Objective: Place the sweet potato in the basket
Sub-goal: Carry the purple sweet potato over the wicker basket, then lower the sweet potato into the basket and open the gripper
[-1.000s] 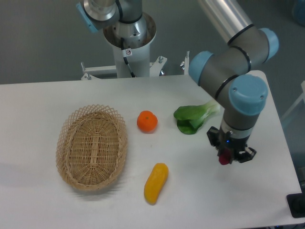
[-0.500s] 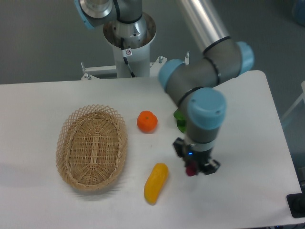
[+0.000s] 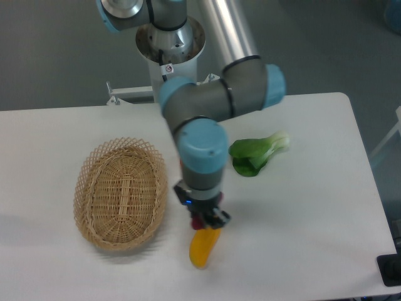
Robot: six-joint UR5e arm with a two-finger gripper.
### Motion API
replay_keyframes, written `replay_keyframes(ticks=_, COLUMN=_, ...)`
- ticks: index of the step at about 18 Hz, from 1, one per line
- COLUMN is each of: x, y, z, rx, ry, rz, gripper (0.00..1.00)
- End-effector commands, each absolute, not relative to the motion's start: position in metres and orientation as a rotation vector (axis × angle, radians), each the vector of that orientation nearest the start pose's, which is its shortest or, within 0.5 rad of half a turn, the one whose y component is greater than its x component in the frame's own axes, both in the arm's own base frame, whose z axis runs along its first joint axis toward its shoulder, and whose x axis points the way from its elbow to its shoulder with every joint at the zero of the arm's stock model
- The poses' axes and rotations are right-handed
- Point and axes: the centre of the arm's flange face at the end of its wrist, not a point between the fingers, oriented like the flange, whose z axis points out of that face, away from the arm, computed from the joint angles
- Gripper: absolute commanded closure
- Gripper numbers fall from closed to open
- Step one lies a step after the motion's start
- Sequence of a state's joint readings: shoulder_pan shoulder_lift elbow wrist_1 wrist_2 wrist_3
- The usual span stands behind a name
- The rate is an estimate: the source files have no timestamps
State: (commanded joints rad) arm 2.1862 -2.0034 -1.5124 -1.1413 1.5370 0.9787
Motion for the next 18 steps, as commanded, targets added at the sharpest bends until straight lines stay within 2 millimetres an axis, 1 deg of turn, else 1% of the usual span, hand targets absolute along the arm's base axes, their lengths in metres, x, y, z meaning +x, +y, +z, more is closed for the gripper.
replay_keyframes(ticks=1, x=-0.245, y=0.612, z=0.309, rx=-3.025, ry=0.595, rz=0.017, gripper=0.96)
replay_keyframes(ticks=4, x=-0.210, y=0.616, z=0.298, rx=-3.046, ry=0.590, rz=-0.013, gripper=0.96)
replay_keyframes(ticks=6, x=-0.186, y=0.615, z=0.288, rx=-3.056, ry=0.632, rz=-0.038, gripper=0.96)
replay_keyframes(ticks=9, x=-0.163, y=0.604, z=0.261, rx=-3.092, ry=0.678, rz=-0.103, gripper=0.95)
replay_keyframes(ticks=11, x=-0.155, y=0.595, z=0.245, rx=-3.117, ry=0.690, rz=-0.142, gripper=0.94)
replay_keyframes(ticks=15, x=-0.154, y=0.595, z=0.228, rx=-3.146, ry=0.658, rz=-0.168, gripper=0.91)
replay_keyframes(ticks=18, x=-0.155, y=0.597, z=0.223, rx=-3.154, ry=0.649, rz=-0.176, gripper=0.80)
